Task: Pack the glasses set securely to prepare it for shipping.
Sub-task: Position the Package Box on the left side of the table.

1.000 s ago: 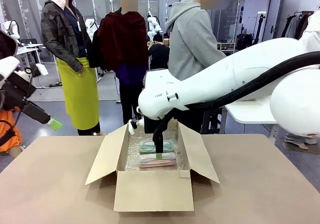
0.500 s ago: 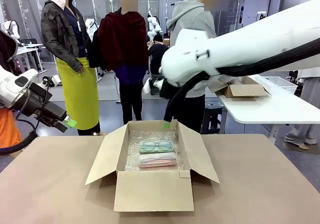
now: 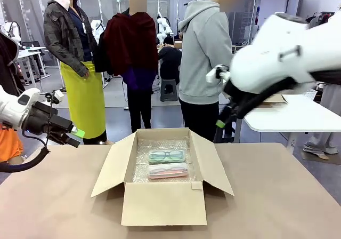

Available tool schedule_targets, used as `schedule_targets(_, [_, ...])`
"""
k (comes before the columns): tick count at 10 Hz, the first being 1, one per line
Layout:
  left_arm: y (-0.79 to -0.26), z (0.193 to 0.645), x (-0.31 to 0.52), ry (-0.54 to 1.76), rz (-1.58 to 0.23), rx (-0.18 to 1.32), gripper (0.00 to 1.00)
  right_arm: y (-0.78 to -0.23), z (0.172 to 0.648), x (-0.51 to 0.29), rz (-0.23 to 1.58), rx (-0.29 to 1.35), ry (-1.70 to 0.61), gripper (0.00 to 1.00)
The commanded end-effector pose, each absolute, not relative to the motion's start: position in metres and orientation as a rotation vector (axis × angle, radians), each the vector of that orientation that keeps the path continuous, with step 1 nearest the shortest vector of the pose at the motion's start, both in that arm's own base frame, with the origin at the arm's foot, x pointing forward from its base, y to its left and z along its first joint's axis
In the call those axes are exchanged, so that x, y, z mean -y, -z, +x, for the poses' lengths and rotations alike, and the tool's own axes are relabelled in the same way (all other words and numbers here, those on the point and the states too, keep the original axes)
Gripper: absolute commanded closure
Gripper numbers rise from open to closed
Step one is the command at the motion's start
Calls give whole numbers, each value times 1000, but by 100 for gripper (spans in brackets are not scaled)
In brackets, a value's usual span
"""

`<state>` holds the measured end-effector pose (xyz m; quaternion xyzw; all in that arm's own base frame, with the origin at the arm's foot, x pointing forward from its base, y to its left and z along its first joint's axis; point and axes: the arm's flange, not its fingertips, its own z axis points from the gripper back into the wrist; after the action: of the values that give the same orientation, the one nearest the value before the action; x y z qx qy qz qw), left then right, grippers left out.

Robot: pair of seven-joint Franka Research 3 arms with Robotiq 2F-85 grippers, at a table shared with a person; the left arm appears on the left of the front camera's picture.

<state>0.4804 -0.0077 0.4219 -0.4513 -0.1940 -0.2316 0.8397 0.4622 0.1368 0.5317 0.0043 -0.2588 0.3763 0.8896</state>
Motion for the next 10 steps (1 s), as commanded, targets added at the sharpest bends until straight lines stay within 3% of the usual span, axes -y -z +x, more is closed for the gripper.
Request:
schedule_targets(1, [-407,496,11,472,-977,420,0,-518,429,-120,11,562,-666,0])
schedule_targets(2, [-396,503,13,410,-880,418,0,-515,422,-112,43,565,-653,0])
schedule_targets(10, [-389,497,12,439,-928,392,0,-519,431,-102,20,540,-681,0])
